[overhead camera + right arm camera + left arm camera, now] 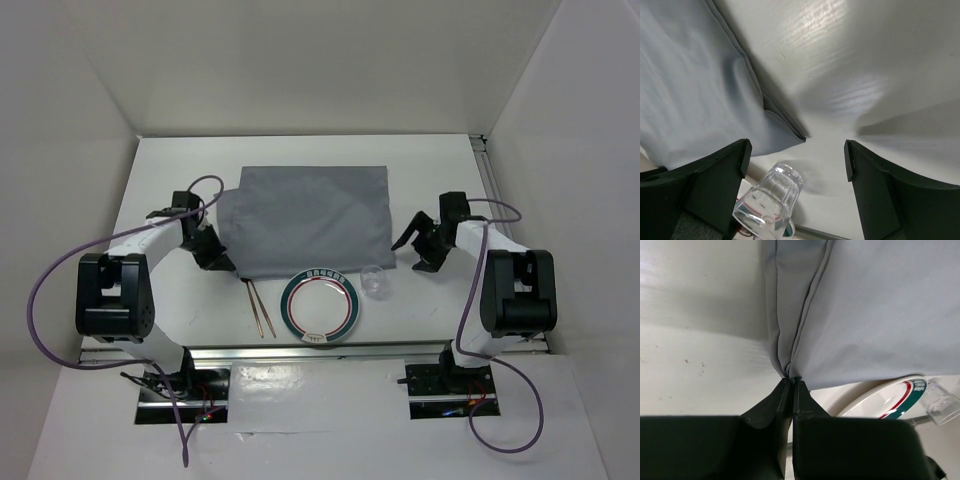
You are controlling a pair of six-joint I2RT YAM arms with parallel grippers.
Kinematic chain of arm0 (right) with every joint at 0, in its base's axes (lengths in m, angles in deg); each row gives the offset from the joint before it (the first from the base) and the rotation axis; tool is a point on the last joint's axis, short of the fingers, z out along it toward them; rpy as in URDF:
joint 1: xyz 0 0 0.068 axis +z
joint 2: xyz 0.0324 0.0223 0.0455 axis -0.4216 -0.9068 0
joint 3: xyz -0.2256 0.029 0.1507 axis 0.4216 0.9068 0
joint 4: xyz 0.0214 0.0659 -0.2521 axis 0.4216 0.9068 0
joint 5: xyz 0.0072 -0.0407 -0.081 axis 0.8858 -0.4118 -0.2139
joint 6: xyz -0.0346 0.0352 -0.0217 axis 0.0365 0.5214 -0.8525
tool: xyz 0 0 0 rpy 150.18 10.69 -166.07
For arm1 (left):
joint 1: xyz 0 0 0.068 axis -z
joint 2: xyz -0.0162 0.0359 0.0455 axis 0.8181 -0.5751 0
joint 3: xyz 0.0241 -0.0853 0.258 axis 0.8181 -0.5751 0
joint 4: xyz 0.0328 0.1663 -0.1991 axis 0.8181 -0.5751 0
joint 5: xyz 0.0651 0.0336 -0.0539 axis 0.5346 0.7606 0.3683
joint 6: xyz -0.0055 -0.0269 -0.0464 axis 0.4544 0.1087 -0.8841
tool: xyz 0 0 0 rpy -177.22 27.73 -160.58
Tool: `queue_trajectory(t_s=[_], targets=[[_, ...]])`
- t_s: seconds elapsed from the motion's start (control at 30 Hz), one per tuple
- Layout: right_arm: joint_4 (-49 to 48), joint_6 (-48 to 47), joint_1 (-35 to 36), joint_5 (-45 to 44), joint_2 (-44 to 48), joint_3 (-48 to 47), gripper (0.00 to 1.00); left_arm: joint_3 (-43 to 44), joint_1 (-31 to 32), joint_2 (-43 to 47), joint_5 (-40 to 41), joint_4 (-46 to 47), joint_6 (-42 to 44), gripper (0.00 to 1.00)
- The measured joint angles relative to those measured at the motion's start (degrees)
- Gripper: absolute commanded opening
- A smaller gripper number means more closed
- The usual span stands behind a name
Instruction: Set the dinner table for one person
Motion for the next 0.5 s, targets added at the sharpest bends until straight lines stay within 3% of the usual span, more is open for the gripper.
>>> queue_trajectory(t_s=[0.1,0.33,0.47,0.5], targets=[[-0.37,1.11,0.00,2.03,0.00,1.57,0.87,1.09,-0.07,0.00,0.33,-1.01,0.00,0.00],[-4.31,6.58,0.00,7.76,0.00,6.32,0.76,6.03,-0.07,0.00,1.40,-2.54,0.81,0.00],[-7.93,10.93,0.07,10.16,0.02,8.87,0.59,8.22,-0.07,0.07,1.42,-3.50,1.18,0.00],[-8.74,11.85,0.35,10.27,0.02,9.38,0.46,8.68,-0.07,0.09,1.42,-3.58,1.18,0.00]])
